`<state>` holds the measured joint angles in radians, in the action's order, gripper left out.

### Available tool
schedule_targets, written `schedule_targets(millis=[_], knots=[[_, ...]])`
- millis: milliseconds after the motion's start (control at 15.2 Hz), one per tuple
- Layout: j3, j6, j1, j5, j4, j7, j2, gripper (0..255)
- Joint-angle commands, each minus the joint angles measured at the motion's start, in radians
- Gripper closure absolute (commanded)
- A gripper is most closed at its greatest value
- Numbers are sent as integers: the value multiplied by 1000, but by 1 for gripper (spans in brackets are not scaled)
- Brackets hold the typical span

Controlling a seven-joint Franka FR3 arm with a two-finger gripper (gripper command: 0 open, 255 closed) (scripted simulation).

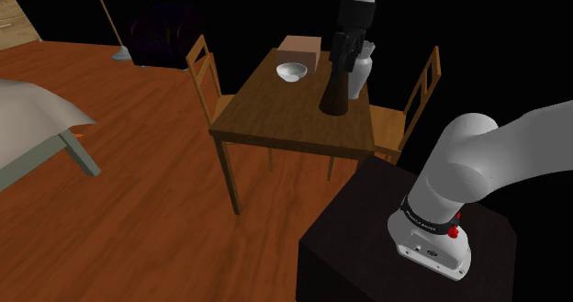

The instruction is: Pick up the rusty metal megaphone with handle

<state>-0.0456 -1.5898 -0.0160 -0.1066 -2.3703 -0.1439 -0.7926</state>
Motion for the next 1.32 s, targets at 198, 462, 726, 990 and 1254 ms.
schedule_targets(millis=[198, 462, 726, 990, 1254], knots=[[-56, -21, 11, 60, 12, -95, 51, 0], [-129, -56, 23, 132, 45, -219, 135, 0], [-198, -94, 30, 191, 97, -339, 236, 0], [-262, -134, 34, 233, 169, -457, 351, 0], [-322, -172, 36, 255, 261, -576, 479, 0]])
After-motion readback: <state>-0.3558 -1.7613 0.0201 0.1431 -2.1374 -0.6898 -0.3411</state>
